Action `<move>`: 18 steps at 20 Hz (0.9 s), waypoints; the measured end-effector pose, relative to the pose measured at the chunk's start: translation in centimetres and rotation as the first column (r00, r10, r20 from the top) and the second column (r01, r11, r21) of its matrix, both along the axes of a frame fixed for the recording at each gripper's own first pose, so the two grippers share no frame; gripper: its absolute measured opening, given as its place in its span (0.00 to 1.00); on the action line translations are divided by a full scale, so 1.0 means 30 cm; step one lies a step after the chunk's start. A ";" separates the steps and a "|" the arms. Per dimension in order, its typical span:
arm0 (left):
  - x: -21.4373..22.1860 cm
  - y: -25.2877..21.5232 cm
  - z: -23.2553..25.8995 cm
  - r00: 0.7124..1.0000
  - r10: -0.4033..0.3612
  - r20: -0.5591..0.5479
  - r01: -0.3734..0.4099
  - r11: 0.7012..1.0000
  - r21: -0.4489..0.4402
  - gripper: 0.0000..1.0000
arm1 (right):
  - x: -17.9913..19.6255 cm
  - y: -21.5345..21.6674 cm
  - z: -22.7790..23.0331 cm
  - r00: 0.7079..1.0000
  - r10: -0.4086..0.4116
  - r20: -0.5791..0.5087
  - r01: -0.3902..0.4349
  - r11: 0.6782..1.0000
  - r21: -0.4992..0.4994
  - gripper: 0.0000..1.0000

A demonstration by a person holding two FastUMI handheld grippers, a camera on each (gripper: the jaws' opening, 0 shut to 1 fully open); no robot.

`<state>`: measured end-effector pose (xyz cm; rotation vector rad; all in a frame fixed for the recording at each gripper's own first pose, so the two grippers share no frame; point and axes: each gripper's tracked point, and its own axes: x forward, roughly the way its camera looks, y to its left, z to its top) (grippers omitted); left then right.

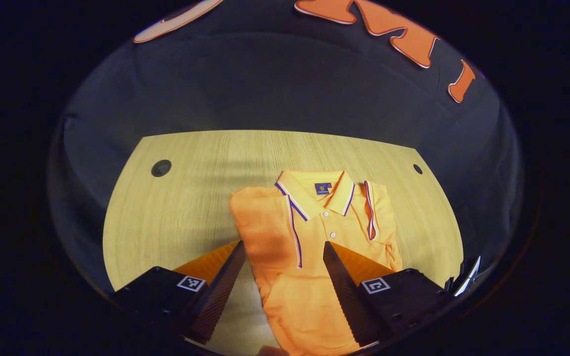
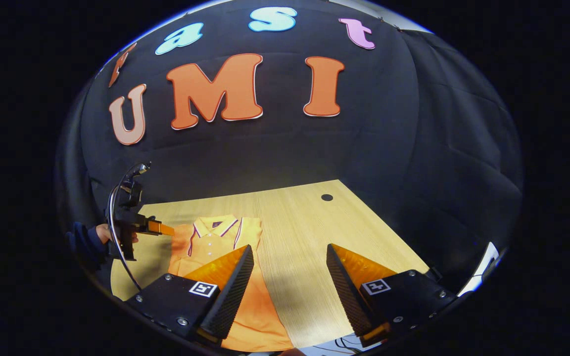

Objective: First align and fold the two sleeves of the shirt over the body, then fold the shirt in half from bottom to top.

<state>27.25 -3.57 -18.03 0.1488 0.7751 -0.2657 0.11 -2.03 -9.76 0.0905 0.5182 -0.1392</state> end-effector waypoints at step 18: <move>-0.871 0.031 0.552 0.651 0.092 0.754 -0.112 0.993 -0.025 0.98 | -0.173 0.099 -0.081 0.932 0.331 0.147 -0.339 0.940 0.033 0.91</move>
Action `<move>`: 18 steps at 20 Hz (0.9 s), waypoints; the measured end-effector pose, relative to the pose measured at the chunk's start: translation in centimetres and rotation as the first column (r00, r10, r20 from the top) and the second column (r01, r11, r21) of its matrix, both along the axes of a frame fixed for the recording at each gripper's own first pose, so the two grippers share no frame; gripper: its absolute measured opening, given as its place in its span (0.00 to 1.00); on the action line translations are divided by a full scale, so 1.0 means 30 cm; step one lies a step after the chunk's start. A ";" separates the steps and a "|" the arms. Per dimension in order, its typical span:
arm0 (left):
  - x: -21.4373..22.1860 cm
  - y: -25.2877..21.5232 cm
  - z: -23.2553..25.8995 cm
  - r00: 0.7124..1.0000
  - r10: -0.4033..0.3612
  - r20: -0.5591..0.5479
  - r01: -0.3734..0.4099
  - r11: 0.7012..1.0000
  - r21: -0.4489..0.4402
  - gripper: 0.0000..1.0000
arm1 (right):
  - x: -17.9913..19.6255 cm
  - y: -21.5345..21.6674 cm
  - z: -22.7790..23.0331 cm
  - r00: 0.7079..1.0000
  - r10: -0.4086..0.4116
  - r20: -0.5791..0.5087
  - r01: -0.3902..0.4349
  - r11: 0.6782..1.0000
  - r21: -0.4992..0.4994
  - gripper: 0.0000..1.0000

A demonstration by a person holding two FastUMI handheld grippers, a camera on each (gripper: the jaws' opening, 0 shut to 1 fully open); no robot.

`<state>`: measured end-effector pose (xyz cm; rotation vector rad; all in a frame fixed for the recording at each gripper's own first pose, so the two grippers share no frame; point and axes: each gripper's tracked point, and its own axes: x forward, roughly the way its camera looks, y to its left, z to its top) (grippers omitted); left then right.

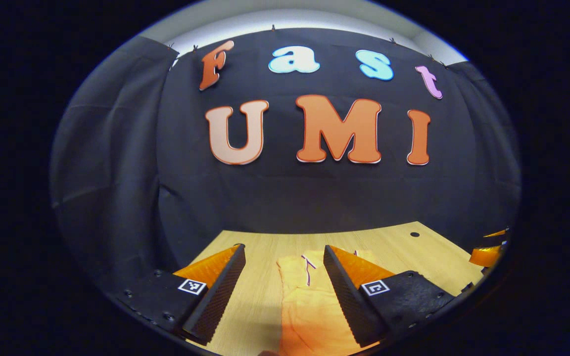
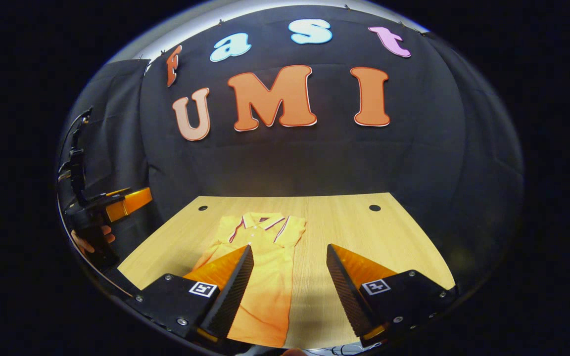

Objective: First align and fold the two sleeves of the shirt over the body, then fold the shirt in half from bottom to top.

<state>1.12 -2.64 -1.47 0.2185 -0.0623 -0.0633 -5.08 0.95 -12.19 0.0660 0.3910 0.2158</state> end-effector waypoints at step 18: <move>-0.307 0.164 -0.880 0.701 0.081 -0.708 -0.047 0.997 0.068 0.97 | -0.344 0.100 -0.646 0.842 0.089 -0.532 -0.135 0.990 -0.048 0.94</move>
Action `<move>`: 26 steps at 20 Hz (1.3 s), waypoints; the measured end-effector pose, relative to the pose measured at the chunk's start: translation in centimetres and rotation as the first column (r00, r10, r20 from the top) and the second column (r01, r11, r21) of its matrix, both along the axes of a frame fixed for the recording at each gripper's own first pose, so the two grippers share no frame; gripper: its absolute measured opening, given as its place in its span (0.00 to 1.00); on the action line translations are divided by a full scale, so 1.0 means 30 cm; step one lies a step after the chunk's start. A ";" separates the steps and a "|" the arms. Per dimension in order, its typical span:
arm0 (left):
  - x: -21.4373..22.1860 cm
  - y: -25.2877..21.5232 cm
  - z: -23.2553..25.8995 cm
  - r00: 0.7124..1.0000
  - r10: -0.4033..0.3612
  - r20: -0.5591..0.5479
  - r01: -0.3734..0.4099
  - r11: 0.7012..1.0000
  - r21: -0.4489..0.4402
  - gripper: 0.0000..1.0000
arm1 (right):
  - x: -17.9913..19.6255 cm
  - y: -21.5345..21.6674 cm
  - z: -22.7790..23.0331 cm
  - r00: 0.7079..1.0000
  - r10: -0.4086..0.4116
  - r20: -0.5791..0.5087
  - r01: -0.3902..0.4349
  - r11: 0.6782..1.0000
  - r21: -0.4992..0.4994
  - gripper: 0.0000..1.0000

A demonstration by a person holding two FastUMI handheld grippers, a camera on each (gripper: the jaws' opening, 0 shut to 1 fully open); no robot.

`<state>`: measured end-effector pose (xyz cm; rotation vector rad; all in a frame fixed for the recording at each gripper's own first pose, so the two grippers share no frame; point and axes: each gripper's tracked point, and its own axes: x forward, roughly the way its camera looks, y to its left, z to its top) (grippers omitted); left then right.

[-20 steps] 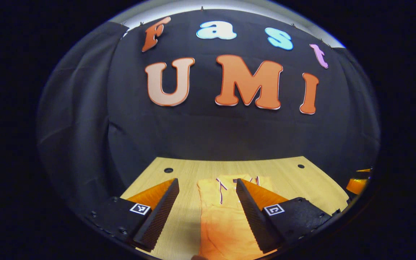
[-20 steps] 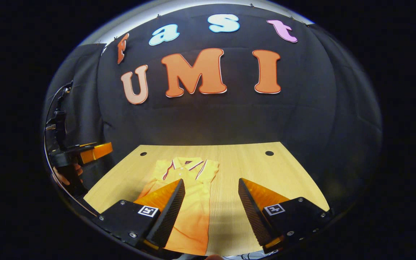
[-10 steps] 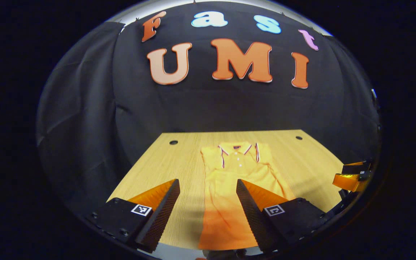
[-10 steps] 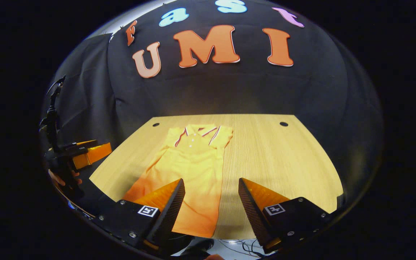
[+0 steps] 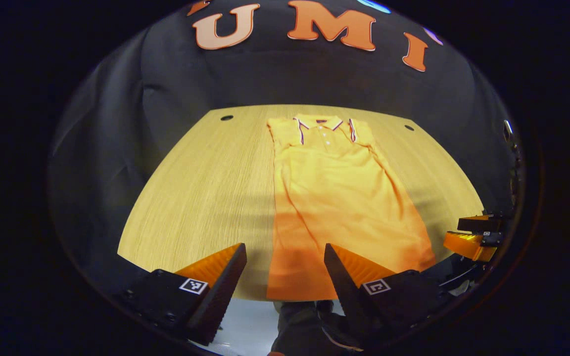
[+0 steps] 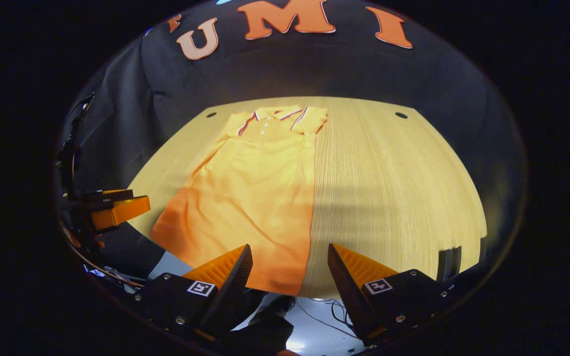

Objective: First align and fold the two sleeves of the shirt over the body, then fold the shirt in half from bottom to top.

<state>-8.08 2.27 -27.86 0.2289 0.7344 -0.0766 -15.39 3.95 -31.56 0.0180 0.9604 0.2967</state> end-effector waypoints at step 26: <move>0.023 -0.056 -0.252 0.981 -0.109 -0.158 0.110 0.994 -0.001 0.10 | -0.035 0.036 -0.189 0.971 -0.058 -0.232 0.045 0.997 -0.063 0.12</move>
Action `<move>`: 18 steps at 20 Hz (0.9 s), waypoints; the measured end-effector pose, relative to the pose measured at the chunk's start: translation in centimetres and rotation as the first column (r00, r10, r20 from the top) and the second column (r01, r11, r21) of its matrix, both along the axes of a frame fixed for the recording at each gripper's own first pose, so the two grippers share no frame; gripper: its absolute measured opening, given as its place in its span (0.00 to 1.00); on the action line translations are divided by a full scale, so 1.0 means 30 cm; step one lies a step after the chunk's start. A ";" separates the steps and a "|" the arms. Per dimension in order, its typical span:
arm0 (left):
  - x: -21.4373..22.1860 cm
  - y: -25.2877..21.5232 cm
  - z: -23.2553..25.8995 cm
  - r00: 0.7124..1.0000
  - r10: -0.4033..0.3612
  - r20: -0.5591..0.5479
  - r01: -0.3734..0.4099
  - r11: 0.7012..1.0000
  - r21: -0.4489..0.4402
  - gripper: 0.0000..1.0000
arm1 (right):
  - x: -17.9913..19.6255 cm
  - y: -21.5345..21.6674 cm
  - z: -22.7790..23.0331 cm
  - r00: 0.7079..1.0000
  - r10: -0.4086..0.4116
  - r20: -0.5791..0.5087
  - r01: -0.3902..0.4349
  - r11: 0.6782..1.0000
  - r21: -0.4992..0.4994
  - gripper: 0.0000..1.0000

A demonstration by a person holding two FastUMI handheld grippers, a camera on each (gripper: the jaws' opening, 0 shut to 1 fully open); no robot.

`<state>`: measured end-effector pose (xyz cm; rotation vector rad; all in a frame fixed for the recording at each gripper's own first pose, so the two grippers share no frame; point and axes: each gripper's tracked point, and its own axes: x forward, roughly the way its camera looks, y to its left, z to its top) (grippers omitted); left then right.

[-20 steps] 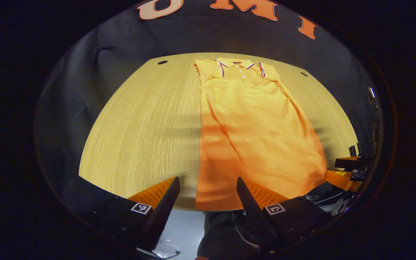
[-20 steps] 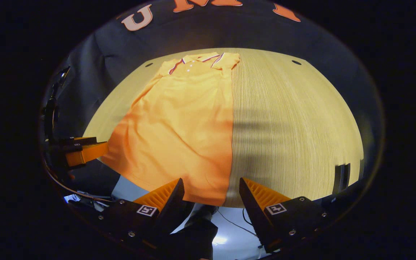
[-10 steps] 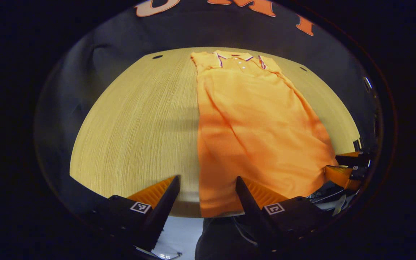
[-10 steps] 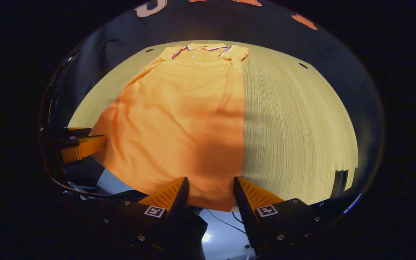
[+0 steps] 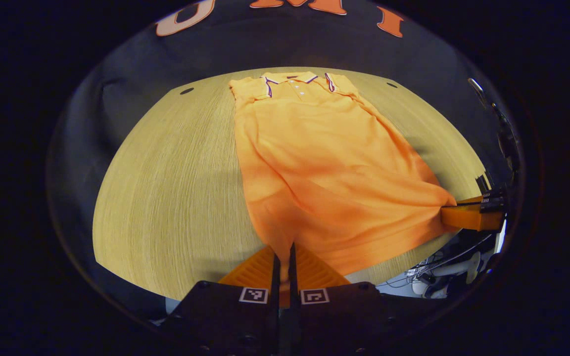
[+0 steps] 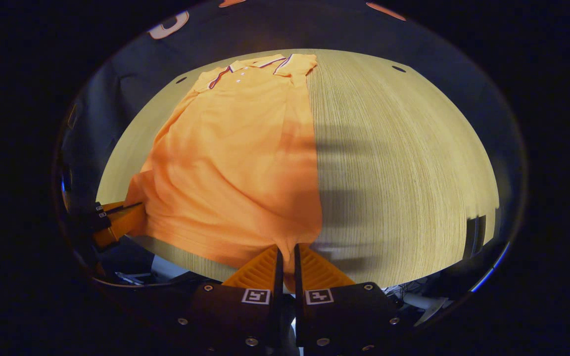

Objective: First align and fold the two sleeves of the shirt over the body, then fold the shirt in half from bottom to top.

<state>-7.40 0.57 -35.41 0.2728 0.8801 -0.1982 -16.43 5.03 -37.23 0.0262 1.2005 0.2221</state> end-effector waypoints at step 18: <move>0.042 -0.015 0.112 0.999 0.044 0.015 -0.043 0.996 -0.076 0.01 | 0.081 0.019 0.082 0.992 0.052 0.115 -0.050 0.999 -0.016 0.00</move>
